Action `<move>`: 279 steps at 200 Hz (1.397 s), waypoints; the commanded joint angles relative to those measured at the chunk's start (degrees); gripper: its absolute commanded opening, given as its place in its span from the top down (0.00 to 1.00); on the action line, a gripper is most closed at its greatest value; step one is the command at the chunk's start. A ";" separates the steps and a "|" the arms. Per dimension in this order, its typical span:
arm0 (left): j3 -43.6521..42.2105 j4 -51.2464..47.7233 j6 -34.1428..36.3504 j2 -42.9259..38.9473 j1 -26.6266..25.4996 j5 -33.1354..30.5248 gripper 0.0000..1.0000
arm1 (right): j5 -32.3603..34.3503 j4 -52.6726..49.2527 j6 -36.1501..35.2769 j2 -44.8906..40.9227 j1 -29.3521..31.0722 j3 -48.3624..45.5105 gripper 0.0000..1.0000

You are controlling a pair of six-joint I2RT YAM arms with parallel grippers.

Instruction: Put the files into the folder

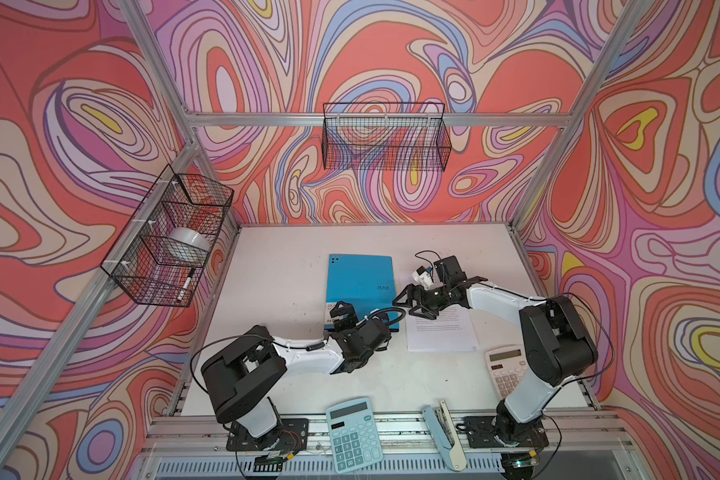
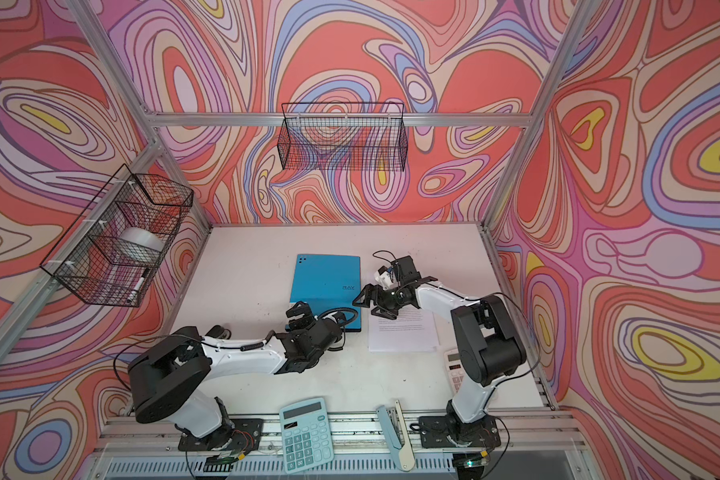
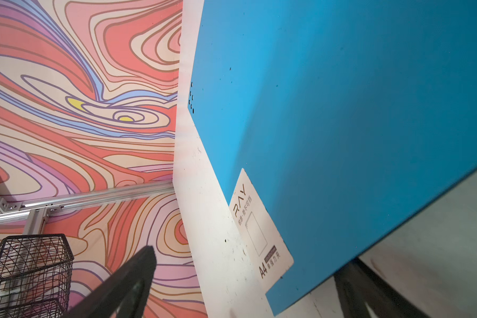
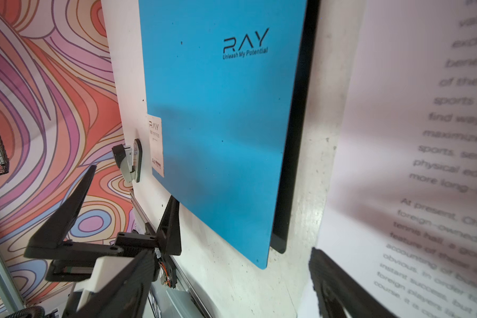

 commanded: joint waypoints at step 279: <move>1.90 -2.77 -3.56 -1.17 1.77 1.67 0.00 | -5.85 9.52 3.66 7.95 4.13 2.14 0.07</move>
